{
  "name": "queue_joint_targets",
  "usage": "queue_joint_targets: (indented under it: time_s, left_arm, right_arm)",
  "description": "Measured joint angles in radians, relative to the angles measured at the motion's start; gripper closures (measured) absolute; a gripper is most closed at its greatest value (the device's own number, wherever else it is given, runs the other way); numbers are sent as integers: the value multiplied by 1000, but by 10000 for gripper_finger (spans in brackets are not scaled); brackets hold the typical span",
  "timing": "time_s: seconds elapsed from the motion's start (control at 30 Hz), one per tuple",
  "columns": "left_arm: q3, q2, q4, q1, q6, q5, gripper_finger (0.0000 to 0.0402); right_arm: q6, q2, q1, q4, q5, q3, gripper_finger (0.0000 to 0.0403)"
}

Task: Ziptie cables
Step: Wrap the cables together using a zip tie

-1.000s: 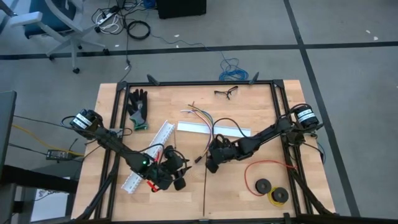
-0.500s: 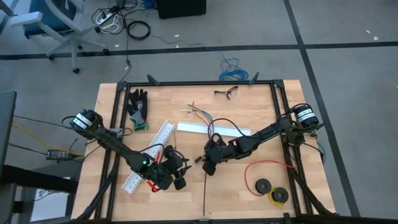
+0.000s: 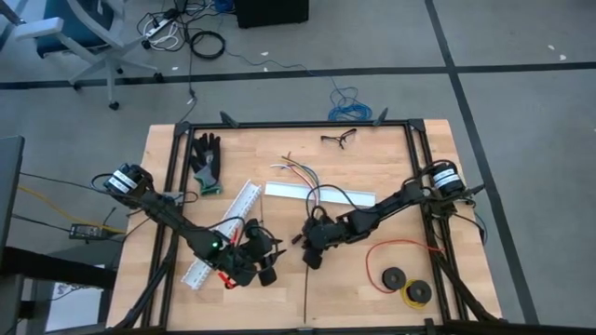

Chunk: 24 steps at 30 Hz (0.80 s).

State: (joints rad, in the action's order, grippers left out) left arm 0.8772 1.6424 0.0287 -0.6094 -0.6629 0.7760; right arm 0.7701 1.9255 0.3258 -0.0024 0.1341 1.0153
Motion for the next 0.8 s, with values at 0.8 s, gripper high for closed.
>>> queue_joint_targets:
  time_s: [0.8]
  left_arm:
    - [0,0,27,-1,-4,1,254]
  right_arm:
    - [161,-365,194,-631,317,-3,355]
